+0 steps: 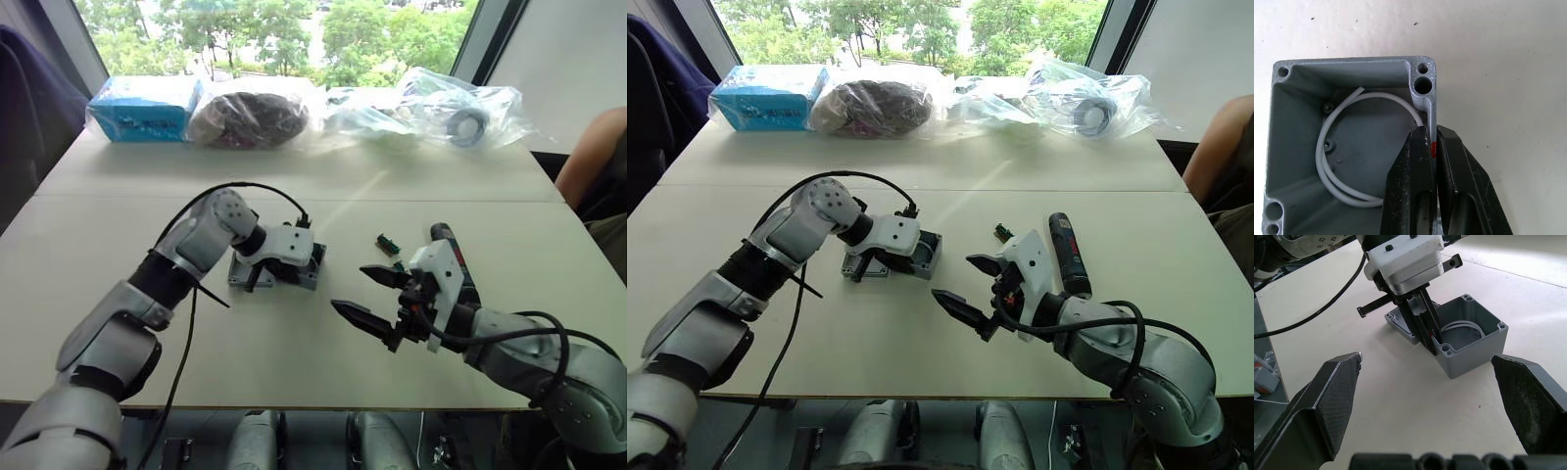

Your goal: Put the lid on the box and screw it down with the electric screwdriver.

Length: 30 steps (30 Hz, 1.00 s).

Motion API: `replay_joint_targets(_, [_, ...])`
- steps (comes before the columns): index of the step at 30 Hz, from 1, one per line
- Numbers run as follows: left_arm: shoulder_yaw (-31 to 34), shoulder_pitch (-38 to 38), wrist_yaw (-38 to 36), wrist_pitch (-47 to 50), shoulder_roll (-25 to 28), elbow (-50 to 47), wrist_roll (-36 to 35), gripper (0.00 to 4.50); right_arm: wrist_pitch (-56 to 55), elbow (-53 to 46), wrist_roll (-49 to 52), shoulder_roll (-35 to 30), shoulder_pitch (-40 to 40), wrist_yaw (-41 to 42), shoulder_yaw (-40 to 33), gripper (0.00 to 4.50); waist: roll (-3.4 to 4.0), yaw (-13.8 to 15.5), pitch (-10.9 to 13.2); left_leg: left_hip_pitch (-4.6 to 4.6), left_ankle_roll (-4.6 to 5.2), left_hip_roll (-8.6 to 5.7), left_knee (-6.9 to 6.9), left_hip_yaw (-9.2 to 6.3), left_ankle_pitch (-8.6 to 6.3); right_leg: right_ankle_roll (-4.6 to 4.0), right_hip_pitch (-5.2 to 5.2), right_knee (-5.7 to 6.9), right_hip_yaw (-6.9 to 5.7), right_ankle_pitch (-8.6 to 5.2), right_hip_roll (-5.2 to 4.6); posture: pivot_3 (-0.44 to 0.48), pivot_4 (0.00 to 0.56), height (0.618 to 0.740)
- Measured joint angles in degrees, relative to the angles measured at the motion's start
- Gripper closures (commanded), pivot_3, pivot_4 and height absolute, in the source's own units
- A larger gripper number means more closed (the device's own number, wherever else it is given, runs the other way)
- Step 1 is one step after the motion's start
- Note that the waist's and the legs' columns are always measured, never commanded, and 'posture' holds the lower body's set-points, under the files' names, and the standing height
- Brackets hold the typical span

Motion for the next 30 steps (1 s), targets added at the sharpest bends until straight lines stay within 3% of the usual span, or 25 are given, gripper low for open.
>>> replay_joint_targets(6, [0.45, -2.64, -2.21, -9.03, -1.98, 5.55, -0.58, 4.42, 0.7, -1.1, 1.71, -2.07, 3.44, 1.14, -0.71, 0.0, 0.0, 0.05, 0.0, -0.02, 0.01, 0.0, 0.01, 0.0, 0.0, 0.0, 0.0, -0.01, 0.0, 0.0, -0.01, 0.0, 0.15, 0.74])
replay_joint_targets(11, [-0.23, -9.17, -8.4, -19.6, -2.57, 10.97, -8.27, 4.42, 2.28, -2.7, 4.76, -7.43, 8.2, 3.82, -2.82, 0.0, -0.01, -0.03, 0.0, -0.02, 0.01, 0.01, 0.03, -0.02, -0.01, 0.0, 0.01, -0.02, -0.01, 0.0, -0.01, 0.0, 0.15, 0.74])
replay_joint_targets(17, [-10.86, -11.7, -8.97, -29.57, -2.86, 15.27, -14.81, 4.42, 1.99, -3.6, 5.37, -8.09, 9.96, 3.05, -3.62, 0.0, 0.0, -0.09, 0.0, 0.0, 0.02, 0.02, 0.03, -0.04, -0.01, 0.0, 0.01, 0.02, 0.0, 0.0, 0.0, 0.0, 0.15, 0.74])
replay_joint_targets(22, [-18.41, -13.4, -8.99, -37.35, -4.38, 21.87, -16.25, 4.42, 1.44, -4.46, 5.39, -7.97, 11.68, 0.76, -4.11, 0.0, -0.01, 0.14, 0.0, -0.03, 0.02, -0.01, 0.08, -0.05, -0.01, -0.01, 0.01, 0.0, 0.0, 0.0, -0.01, 0.0, 0.15, 0.74])
replay_joint_targets(25, [-20.7, -15.26, -8.99, -41.94, -6.15, 26.1, -16.24, 3.69, 0.78, -5.98, 5.55, -7.81, 12.63, -0.66, -4.23, 0.0, -0.02, 0.1, 0.01, -0.06, 0.04, -0.02, 0.11, -0.05, -0.02, -0.01, 0.02, -0.02, 0.0, 0.0, -0.02, 0.0, 0.15, 0.74])
replay_joint_targets(30, [-22.02, -17.0, -9.0, -45.26, -7.6, 29.79, -17.07, 1.68, 0.22, -6.5, 5.73, -7.78, 12.94, -2.49, -4.24, 0.0, -0.03, -0.06, 0.0, -0.04, 0.05, 0.0, 0.11, -0.05, -0.03, -0.01, 0.01, -0.01, 0.0, 0.0, -0.01, 0.0, 0.15, 0.74])
